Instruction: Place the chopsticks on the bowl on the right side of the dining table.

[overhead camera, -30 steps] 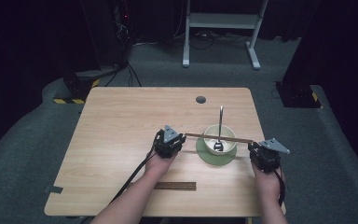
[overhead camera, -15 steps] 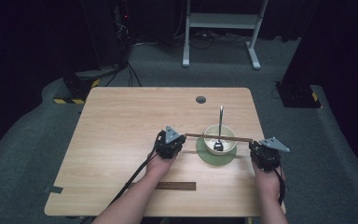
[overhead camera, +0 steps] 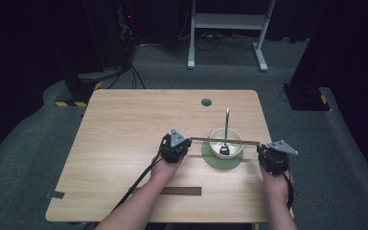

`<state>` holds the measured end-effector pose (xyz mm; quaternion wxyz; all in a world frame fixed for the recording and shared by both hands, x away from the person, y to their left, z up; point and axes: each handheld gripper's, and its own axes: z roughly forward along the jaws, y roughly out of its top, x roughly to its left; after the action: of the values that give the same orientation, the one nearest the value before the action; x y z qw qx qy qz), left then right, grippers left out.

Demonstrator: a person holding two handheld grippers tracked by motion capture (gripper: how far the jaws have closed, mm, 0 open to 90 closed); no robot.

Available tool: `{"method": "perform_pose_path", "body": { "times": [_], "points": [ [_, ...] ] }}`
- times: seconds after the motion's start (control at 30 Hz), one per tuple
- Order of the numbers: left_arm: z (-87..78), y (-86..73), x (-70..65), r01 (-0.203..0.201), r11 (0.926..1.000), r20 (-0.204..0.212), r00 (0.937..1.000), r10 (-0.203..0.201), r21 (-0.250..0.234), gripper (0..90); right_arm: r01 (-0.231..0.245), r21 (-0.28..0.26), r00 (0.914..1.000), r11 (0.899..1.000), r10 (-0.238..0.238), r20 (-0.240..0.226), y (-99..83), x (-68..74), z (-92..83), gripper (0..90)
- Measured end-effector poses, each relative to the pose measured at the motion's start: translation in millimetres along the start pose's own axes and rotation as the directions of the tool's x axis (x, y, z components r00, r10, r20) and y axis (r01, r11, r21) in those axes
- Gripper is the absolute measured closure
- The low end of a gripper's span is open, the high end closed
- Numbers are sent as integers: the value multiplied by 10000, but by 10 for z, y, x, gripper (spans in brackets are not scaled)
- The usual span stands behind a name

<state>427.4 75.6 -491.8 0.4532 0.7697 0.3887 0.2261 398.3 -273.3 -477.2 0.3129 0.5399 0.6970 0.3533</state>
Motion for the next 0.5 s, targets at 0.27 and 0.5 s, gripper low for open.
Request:
{"method": "perform_pose_path", "body": {
  "times": [0.27,0.5],
  "points": [
    [11,-4,5,22,10000,-17,10000,-22,34,838,18,37,10000,10000,-18,-23,-5,0,12,790],
    [16,-9,3,-10,10000,-28,10000,10,53,837,29,57,10000,10000,-28,-57,-2,11,33,797]
  ]
}}
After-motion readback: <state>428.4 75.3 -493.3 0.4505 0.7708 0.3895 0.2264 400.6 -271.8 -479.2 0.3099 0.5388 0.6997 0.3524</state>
